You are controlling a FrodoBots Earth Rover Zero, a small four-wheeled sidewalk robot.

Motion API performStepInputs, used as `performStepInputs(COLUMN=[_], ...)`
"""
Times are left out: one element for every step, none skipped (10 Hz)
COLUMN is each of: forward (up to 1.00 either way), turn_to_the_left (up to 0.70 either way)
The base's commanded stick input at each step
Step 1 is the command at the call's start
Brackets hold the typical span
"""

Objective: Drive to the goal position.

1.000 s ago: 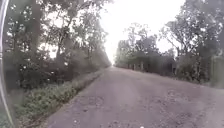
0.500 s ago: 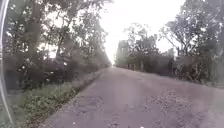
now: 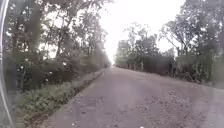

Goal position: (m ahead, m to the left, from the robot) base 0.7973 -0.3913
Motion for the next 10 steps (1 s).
performStepInputs(forward=[0.10, 0.10, 0.10, 0.10, 0.10, 0.10, 0.10, 0.10, 0.10, 0.10], turn_to_the_left=[0.01, 0.01, 0.01, 0.01, 0.01, 0.01, 0.01, 0.01, 0.01, 0.01])
